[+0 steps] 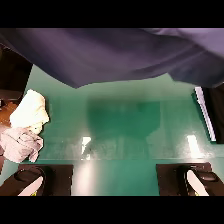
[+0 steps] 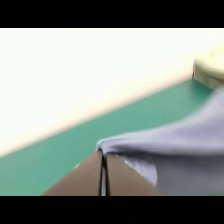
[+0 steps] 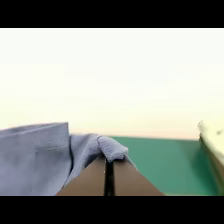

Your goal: Fold the shirts.

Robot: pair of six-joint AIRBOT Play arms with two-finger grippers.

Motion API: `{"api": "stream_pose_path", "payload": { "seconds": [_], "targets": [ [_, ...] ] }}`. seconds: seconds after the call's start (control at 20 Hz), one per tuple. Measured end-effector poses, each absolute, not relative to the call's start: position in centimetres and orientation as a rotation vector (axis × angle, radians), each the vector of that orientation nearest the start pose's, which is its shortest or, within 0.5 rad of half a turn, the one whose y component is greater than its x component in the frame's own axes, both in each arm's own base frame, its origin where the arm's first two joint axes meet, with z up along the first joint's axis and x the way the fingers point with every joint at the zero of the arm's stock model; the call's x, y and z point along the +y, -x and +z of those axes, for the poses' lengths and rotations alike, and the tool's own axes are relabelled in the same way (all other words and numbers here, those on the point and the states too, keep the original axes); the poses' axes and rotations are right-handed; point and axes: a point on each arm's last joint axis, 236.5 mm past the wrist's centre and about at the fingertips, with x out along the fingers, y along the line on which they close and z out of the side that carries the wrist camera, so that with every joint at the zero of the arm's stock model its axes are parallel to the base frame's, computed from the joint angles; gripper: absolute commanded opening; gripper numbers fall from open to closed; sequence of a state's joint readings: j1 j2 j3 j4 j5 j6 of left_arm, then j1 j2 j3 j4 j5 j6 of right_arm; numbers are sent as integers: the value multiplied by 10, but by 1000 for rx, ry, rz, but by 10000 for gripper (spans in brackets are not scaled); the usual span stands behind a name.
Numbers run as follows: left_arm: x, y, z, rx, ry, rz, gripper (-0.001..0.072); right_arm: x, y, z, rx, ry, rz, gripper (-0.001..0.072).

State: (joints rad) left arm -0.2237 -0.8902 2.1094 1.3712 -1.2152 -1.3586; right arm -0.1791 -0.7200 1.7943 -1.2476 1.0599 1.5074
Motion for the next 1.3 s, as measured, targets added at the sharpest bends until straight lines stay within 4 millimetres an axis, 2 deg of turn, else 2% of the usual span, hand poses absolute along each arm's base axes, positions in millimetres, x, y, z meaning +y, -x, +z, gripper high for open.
{"api": "stream_pose_path", "payload": {
  "seconds": [0.1,0.2,0.3,0.35,0.4,0.5,0.55,0.65,0.85,1.0,1.1,1.15,1.2,1.25,1.3],
  "targets": [
    [-101,-219,550,-105,-122,-429,20,18,-236,521,-61,-68,80,15],
    [-105,-207,559,-140,-106,-457,21,15,-228,527,-55,-50,56,15],
    [-108,-205,560,-150,-96,-471,21,9,-234,518,8,-43,36,16],
    [-108,-211,555,-133,-96,-470,21,6,-242,506,67,-50,31,16],
    [-109,-224,543,-94,-101,-459,21,3,-253,491,133,-64,33,16],
    [-111,-263,502,39,-118,-440,21,1,-284,445,315,-106,54,16],
    [-115,-287,472,134,-128,-436,21,1,-302,413,429,-128,73,16],
    [-123,-337,395,365,-145,-440,21,6,-338,343,657,-168,111,16],
    [-135,-422,236,750,-169,-427,21,20,-392,210,1018,-236,160,16],
    [-143,-470,150,879,-166,-413,22,27,-426,135,1134,-274,163,16],
    [-146,-495,111,906,-162,-400,23,26,-447,101,1156,-291,151,19],
    [-147,-503,97,914,-156,-393,142,26,-456,87,1159,-299,144,23],
    [-147,-510,84,926,-141,-381,396,25,-463,78,1154,-304,138,118],
    [-147,-517,80,914,-118,-364,492,24,-470,72,1143,-309,132,320],
    [-144,-524,77,905,-86,-342,493,23,-477,67,1130,-311,126,382]
  ]
}}
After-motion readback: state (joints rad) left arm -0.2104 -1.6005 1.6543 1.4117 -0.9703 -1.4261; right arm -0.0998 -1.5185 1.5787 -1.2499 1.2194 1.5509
